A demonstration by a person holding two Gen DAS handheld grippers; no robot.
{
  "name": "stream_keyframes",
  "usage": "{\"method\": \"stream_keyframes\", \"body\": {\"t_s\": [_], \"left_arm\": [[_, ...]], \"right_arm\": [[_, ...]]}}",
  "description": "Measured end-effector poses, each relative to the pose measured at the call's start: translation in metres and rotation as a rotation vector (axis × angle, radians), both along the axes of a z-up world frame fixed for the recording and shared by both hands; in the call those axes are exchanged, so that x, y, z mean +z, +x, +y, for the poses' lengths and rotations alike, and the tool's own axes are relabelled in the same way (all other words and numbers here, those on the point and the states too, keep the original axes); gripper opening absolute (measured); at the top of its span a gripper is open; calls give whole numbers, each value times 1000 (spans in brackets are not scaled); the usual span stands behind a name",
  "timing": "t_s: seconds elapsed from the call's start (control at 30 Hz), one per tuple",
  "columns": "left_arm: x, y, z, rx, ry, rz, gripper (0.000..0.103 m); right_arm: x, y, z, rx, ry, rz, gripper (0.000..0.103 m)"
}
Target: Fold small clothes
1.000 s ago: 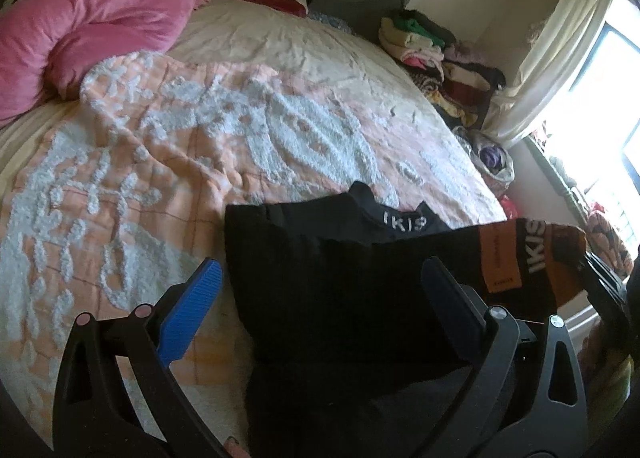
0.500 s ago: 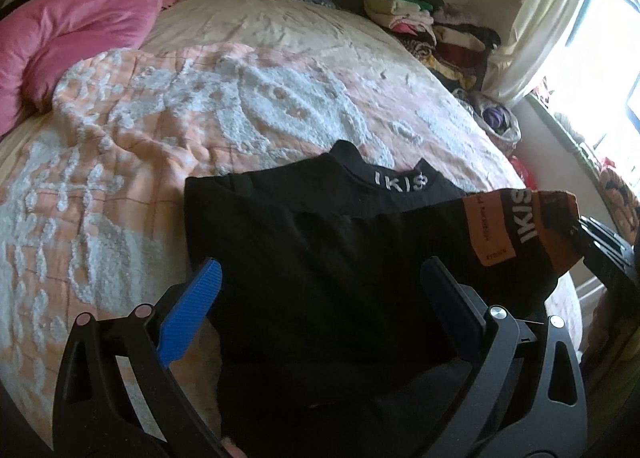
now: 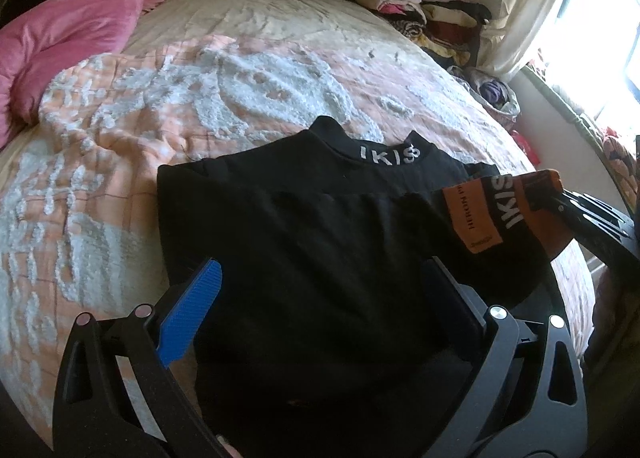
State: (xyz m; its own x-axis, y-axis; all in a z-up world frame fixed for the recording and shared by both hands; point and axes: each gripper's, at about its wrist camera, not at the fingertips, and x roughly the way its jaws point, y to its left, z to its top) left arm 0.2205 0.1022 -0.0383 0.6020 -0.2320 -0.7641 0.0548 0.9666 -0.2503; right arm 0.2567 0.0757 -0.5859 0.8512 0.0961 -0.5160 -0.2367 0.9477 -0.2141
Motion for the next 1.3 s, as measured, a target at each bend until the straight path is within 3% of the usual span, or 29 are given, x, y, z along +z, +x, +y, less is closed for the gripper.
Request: {"method": "stream_keyframes", "body": {"t_s": [0.47,0.63,0.73,1.0,1.3], "left_arm": [[-3,-3,-13,-41,21,-3,92],[-10,-5,-14,-52,25,13,66],[-17,-6,-14,-61,29,39,58],[-29,-12,-3,-62,-6,70,56],[-30,-14,-3,-67,-3,69,56]], "right_arm": [[-15,-1,-13,-22,55,35,21],[-26,-5,1,25,54,72,26],[-32,-6,11,53,54,90,26],[-43,-7,39,124,50,137,35],[-62,6,39,84,33,188,42]]}}
